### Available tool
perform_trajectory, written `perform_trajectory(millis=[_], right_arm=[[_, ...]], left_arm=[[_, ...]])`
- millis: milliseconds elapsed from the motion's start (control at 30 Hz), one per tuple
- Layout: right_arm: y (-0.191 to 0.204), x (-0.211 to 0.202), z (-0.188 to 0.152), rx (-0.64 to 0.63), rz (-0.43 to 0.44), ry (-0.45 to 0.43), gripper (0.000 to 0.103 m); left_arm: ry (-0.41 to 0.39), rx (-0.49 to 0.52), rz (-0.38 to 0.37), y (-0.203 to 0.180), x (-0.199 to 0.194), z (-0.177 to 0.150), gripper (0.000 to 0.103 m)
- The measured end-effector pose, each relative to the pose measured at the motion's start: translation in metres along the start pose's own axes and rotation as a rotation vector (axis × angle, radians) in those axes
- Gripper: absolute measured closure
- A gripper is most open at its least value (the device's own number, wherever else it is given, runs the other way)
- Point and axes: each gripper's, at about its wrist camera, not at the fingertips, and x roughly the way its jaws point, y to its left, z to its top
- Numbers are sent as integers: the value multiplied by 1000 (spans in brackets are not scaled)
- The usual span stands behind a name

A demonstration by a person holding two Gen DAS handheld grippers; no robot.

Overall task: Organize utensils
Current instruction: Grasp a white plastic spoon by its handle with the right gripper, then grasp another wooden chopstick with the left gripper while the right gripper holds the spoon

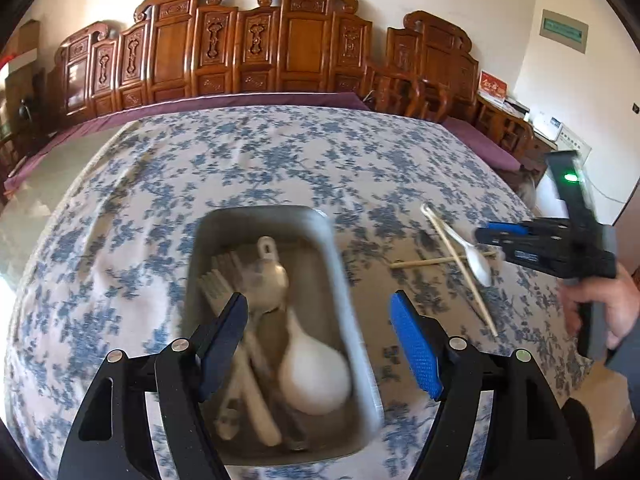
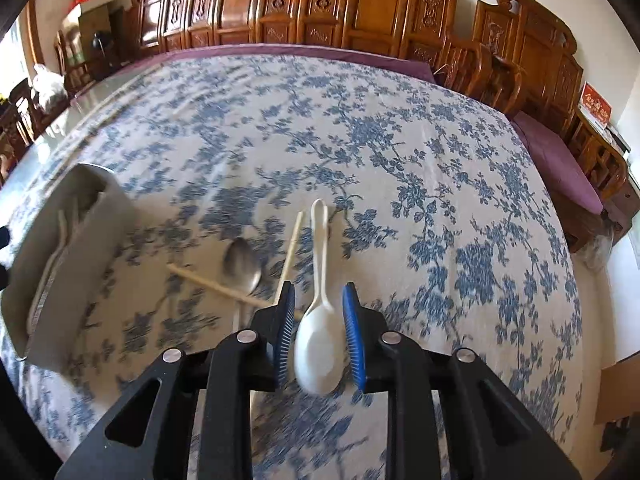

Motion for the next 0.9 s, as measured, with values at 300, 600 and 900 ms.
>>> perform_trajectory(millis=[300,600,900], right_arm=[[-8,41,5,11,48,127,76],[-15,31,4,29,80,124,95],[-16,-27,-17,-5,127,16,95]], left_arm=[[27,22,-29,-30,12,-7,33],[25,51,-35,-49,10,-10,33],[11,84,-9,-70,6,-15,33]])
